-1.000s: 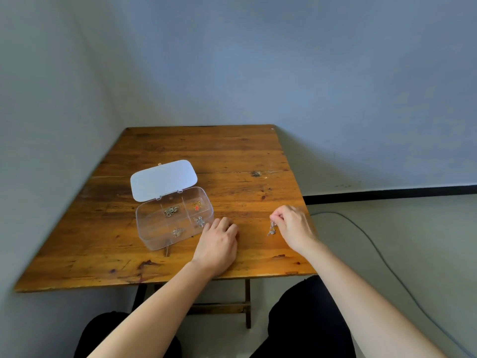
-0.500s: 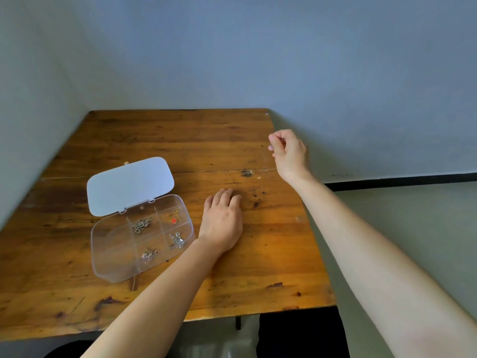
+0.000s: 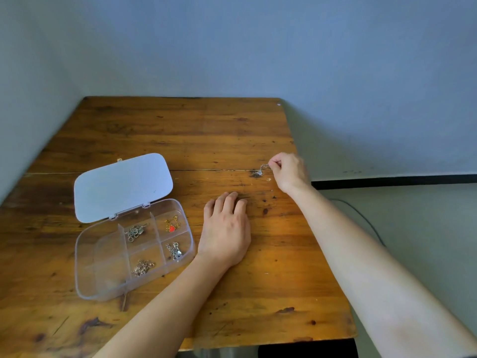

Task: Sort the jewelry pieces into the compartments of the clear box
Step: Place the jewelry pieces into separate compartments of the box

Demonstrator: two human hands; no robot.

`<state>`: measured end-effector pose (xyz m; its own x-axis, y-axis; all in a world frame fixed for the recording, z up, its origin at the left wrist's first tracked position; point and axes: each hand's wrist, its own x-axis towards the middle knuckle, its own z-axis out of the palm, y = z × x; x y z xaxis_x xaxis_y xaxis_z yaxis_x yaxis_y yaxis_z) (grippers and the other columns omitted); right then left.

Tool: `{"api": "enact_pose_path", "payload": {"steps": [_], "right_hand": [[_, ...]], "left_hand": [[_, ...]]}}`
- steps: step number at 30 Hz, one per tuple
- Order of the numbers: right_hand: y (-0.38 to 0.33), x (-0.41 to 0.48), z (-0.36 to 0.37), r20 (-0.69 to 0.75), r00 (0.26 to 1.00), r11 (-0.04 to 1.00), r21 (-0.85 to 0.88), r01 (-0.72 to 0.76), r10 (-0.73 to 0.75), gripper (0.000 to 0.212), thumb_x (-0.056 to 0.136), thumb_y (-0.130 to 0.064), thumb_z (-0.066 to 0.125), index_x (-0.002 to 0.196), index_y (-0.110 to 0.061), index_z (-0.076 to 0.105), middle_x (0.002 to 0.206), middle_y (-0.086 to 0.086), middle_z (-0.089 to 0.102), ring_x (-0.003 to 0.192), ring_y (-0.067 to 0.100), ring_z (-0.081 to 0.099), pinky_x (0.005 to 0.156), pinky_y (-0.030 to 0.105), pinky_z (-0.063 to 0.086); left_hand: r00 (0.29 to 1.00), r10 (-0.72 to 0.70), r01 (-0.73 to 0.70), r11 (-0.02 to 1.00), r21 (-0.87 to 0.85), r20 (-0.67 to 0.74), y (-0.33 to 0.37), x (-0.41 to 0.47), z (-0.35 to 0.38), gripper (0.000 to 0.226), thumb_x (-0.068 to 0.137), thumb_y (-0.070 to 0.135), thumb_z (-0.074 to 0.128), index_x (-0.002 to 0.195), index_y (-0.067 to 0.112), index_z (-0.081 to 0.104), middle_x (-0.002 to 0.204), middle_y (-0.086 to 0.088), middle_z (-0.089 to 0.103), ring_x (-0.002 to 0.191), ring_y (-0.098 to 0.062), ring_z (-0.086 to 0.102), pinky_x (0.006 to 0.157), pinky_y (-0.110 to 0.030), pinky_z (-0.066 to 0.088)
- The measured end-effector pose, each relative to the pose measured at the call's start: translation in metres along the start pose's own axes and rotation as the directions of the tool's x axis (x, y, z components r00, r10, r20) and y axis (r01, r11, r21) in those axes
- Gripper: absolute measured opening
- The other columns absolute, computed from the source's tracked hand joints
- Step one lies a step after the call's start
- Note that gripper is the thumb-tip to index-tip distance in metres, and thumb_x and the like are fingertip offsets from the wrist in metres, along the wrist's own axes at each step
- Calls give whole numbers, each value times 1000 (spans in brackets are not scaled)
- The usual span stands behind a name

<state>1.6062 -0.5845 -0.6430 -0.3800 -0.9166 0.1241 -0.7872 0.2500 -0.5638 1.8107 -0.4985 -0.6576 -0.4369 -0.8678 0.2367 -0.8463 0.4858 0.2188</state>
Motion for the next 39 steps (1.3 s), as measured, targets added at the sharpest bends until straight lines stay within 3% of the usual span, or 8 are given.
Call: {"api": "enact_pose_path", "payload": {"steps": [7,11,13,18,21,24,31,39], "right_hand": [[-10,-22,-33,12,1000,1000,19,-16,16,25,103,-18,51,118,-21,71,129,5,64,114,26,60,82,28,42],[-15,-45,-57,-2,1000,1000,16,-25,25,28,104,-18,47,121,-25,68,133,1,63,117,24,60,80,27,41],[-20,-60,-64,0,1000,999,15,-31,31,30,104,-18,46,122,-25,68,133,1,63,116,24,60,79,27,40],[-38,-105,-56,82,996,997,61,-46,41,30,103,-21,46,126,-26,65,133,-1,62,114,22,60,81,28,46],[-56,-133,-37,172,985,993,113,-33,13,31,103,-20,47,130,-23,61,132,-1,62,116,19,58,85,28,46],[-79,-159,-13,223,973,981,194,11,-55,34,103,-33,49,135,-22,56,134,0,60,112,13,55,87,26,42],[-120,-211,43,408,893,947,316,60,-193,133,44,-97,63,150,-50,-3,164,-9,19,146,23,24,114,55,30],[-110,-215,66,225,934,953,187,239,-278,128,48,-101,52,152,-43,5,156,-11,39,140,18,35,113,41,29]], "left_hand": [[996,-7,5,999,32,85,3,1,-5,40,98,29,33,130,16,54,148,-9,47,140,-29,35,114,-48,24],[933,-44,12,996,93,357,9,10,-22,45,100,22,32,144,13,38,160,-12,26,149,-32,16,119,-50,15],[878,-40,32,999,24,477,8,17,-43,44,98,19,36,140,13,47,154,-12,38,143,-34,30,115,-48,29],[999,24,-29,966,-257,-26,-15,-5,-100,26,95,22,49,110,17,70,101,-3,74,90,-25,68,74,-36,56],[985,13,-55,970,-238,-175,-52,-27,-119,25,95,21,52,114,15,68,110,-3,70,97,-22,63,78,-36,55],[967,-201,163,959,-230,-154,-96,-46,-128,35,96,24,55,130,18,58,134,-5,58,119,-24,54,95,-44,52],[706,-707,550,574,-606,-29,-167,-68,-134,53,96,20,53,147,15,38,151,-13,39,134,-31,43,103,-43,42],[504,-855,547,205,-812,123,-184,-36,-134,56,99,18,50,151,11,32,151,-13,43,134,-31,45,102,-38,41]]}}
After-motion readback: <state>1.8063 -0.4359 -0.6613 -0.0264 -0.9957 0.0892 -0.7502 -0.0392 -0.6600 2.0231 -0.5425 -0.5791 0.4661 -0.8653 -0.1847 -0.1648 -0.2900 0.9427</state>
